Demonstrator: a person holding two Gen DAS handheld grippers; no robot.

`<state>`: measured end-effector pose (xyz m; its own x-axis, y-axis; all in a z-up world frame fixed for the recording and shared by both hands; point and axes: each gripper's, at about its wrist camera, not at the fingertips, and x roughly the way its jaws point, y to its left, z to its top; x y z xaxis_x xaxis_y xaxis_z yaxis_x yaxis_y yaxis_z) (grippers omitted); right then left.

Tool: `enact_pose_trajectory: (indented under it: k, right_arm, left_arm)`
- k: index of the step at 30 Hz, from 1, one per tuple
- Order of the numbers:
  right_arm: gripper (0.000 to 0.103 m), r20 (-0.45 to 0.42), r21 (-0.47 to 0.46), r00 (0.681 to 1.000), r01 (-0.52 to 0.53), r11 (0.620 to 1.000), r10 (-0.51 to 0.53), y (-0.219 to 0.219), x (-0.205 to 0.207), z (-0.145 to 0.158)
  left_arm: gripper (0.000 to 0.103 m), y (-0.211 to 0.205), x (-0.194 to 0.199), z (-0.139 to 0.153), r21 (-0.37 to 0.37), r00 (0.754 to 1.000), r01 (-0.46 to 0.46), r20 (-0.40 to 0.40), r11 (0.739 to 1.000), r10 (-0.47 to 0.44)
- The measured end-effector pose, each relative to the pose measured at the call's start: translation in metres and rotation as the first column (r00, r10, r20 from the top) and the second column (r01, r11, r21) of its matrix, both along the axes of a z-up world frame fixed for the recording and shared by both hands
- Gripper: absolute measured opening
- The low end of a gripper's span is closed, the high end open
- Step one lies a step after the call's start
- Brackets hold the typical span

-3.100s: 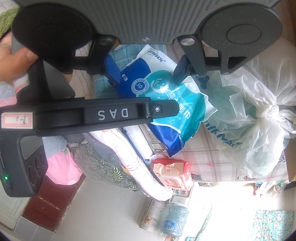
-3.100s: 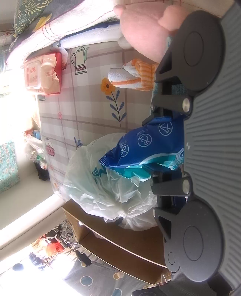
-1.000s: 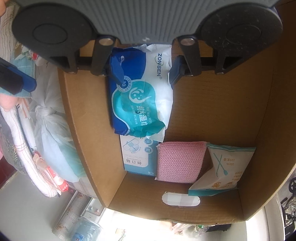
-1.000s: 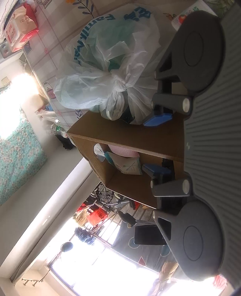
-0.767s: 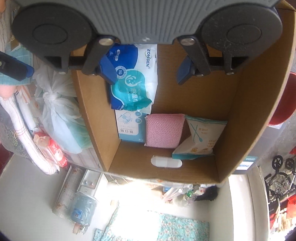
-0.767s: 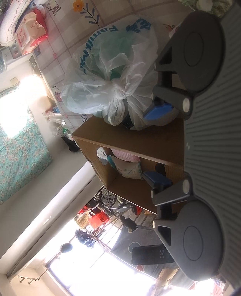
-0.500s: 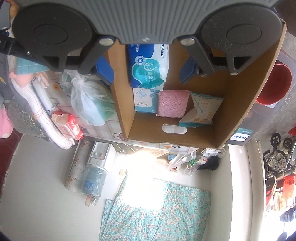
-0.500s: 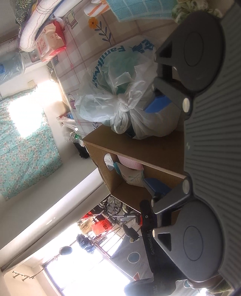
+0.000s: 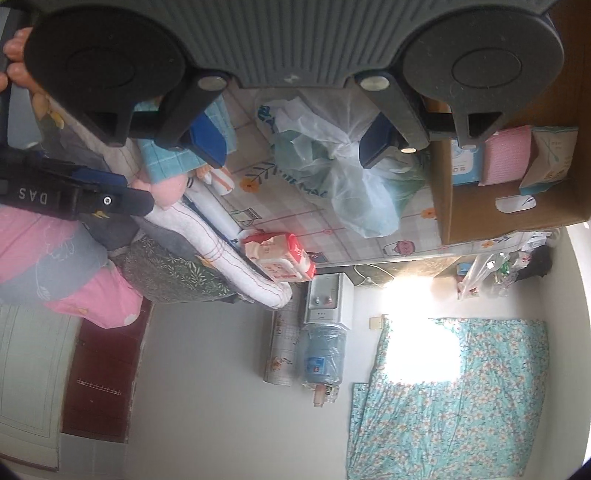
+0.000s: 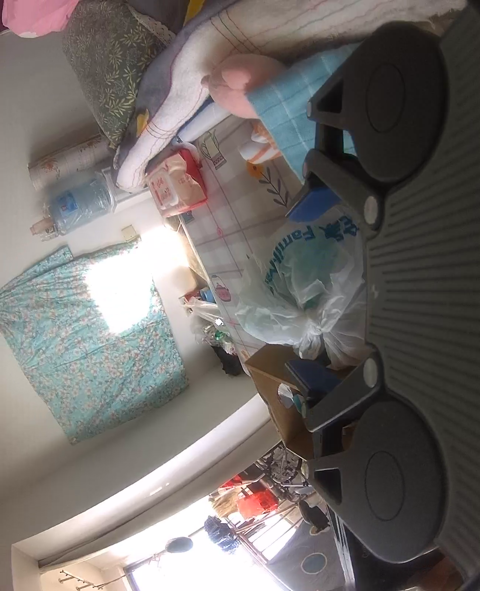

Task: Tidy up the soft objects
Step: 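Move the right tool to the pink plush toy and grasp it, then lift the pink plush toy with the right tool over the box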

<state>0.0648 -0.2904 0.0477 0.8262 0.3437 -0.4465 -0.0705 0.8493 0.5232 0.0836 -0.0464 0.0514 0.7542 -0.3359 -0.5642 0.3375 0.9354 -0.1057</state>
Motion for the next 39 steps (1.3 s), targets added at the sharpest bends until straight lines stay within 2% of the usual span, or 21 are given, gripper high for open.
enact_pose_trajectory:
  k: [3, 7, 12, 18, 23, 28, 29, 31, 35, 39]
  right_arm:
    - [0.083, -0.014, -0.026, 0.997, 0.080, 0.996, -0.080, -0.040, 0.010, 0.001]
    - [0.083, -0.089, -0.047, 0.985, 0.145, 0.988, -0.149, -0.095, 0.041, -0.015]
    - [0.083, -0.223, -0.014, 0.963, 0.149, 0.989, -0.148, -0.138, 0.091, -0.047]
    - [0.083, -0.340, -0.007, 0.935, 0.106, 0.994, -0.102, -0.157, 0.144, -0.078]
    - [0.083, -0.411, -0.020, 0.909, 0.065, 0.998, -0.067, -0.156, 0.169, -0.094]
    - [0.083, -0.445, -0.018, 0.895, 0.032, 0.999, -0.037, -0.152, 0.178, -0.105]
    - [0.081, -0.447, -0.013, 0.894, 0.031, 0.999, -0.034, -0.151, 0.178, -0.107]
    - [0.072, -0.446, 0.021, 0.895, 0.019, 1.000, -0.008, -0.148, 0.176, -0.109]
    - [0.069, -0.415, 0.010, 0.910, 0.034, 0.999, -0.026, -0.144, 0.168, -0.104]
    - [0.069, -0.356, 0.014, 0.934, 0.048, 0.999, -0.040, -0.141, 0.157, -0.082]
  left_arm:
    - [0.080, -0.041, 0.017, -0.013, 0.004, 0.996, 0.090, -0.005, 0.996, -0.090]
    - [0.080, -0.095, 0.040, -0.031, 0.008, 0.983, 0.185, -0.013, 0.983, -0.185]
    - [0.079, -0.150, 0.069, -0.055, 0.026, 0.958, 0.283, -0.060, 0.959, -0.281]
    - [0.079, -0.196, 0.103, -0.078, 0.041, 0.937, 0.334, -0.125, 0.942, -0.327]
    - [0.079, -0.215, 0.128, -0.096, 0.037, 0.918, 0.349, -0.213, 0.936, -0.334]
    - [0.066, -0.216, 0.145, -0.110, 0.003, 0.910, 0.328, -0.271, 0.945, -0.315]
    - [0.065, -0.216, 0.146, -0.110, -0.003, 0.912, 0.321, -0.271, 0.947, -0.310]
    - [0.062, -0.214, 0.146, -0.110, -0.009, 0.914, 0.318, -0.263, 0.948, -0.309]
    - [0.061, -0.210, 0.141, -0.098, -0.020, 0.916, 0.327, -0.241, 0.945, -0.322]
    - [0.061, -0.203, 0.127, -0.071, -0.031, 0.932, 0.324, -0.159, 0.946, -0.324]
